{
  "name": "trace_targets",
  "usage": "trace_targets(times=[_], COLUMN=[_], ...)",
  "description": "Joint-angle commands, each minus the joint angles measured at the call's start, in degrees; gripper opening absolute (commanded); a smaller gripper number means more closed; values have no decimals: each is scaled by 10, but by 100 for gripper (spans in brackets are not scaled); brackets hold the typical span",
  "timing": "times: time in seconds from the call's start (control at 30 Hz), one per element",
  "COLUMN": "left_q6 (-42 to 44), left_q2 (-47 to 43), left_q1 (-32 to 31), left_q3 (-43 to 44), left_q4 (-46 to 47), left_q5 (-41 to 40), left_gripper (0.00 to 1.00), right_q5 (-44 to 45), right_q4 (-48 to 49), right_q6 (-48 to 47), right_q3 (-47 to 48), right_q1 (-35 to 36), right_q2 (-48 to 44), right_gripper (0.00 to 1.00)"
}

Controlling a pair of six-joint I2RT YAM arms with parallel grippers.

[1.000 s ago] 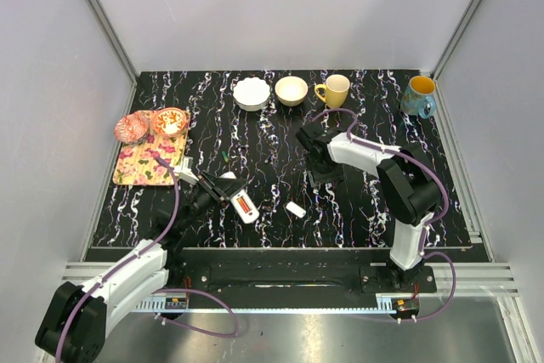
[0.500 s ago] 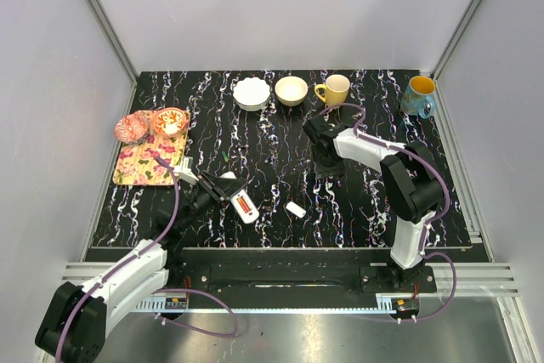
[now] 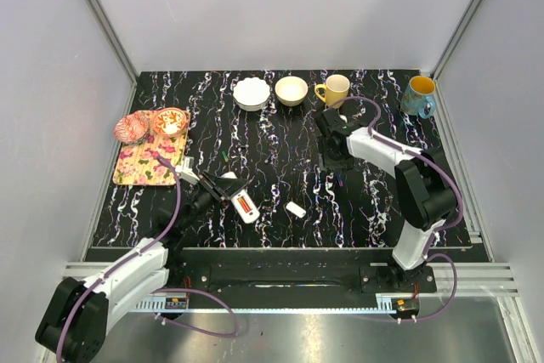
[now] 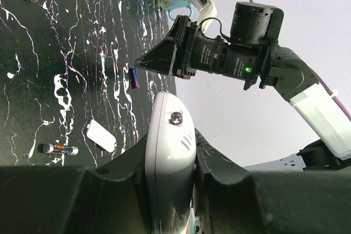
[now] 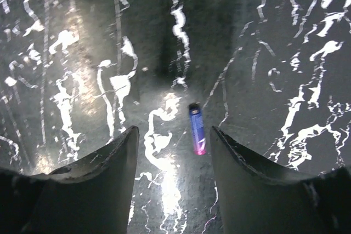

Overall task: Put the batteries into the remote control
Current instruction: Move the battery to the center of the board, then pick up the battery from the center of the board.

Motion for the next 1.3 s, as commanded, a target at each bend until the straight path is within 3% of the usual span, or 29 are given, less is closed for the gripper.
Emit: trace_targets(times=[0.0,0.63,1.27], left_q6=[2,0,2], left_q2=[2,22,32], left_q1=[1,1,1], left_q3=[18,19,25], left_q4=[51,62,63], left_q5=[12,16,21], left_gripper=[0,0,0], right_q5=[-15,-46,-58], right_q4=[25,60,72], right_q6=[-3,-10,4], right_q3=[-14,-29,-69], right_q1=[-29,-42,-50], right_q2=[-16,14,12], right_gripper=[58,42,33])
